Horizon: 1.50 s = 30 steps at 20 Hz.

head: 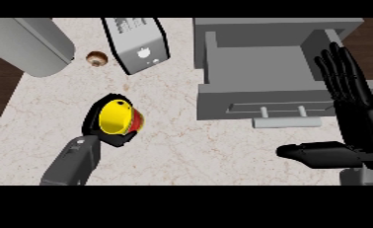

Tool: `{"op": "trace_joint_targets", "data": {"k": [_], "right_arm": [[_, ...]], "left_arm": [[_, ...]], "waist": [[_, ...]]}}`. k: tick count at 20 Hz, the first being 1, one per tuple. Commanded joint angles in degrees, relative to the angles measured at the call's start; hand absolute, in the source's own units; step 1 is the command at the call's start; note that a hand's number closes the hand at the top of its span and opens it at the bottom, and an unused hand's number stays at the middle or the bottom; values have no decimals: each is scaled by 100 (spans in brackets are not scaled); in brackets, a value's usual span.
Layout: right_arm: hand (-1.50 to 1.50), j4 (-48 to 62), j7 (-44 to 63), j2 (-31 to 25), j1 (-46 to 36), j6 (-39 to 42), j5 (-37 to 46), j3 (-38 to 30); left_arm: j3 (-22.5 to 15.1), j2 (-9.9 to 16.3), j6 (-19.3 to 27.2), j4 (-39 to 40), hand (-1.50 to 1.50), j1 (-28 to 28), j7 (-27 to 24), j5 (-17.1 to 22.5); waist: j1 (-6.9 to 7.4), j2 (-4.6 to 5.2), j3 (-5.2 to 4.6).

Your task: Pick up the cup, place it into the drawer and close the drawer

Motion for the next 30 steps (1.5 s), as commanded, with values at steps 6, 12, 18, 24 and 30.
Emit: {"op": "trace_joint_targets", "data": {"k": [6, 12, 18, 24, 30], "right_arm": [[-150, 29, -96, -64, 4, 30, -53, -139], [-150, -81, 97, -228, 94, 177, -236, -303], [-150, 79, -27, -148, 36, 57, -168, -357], [-150, -17, 150, -297, 104, 164, -298, -507], [-150, 130, -214, -406, 292, 356, -424, -714]], "left_arm": [[887, 234, 395, -321, 150, 333, -928, 825], [765, 95, 234, -665, 150, 383, -1360, 792], [365, -98, 431, -1559, 150, 52, -446, 753], [-8, -411, 1319, -2869, 150, -315, 422, 693], [-412, -839, 2018, -4400, 150, -608, 2003, 808]], "waist": [[112, -35, 11], [76, -48, 12], [174, -91, 28], [192, -100, 29], [206, -107, 31]]}}
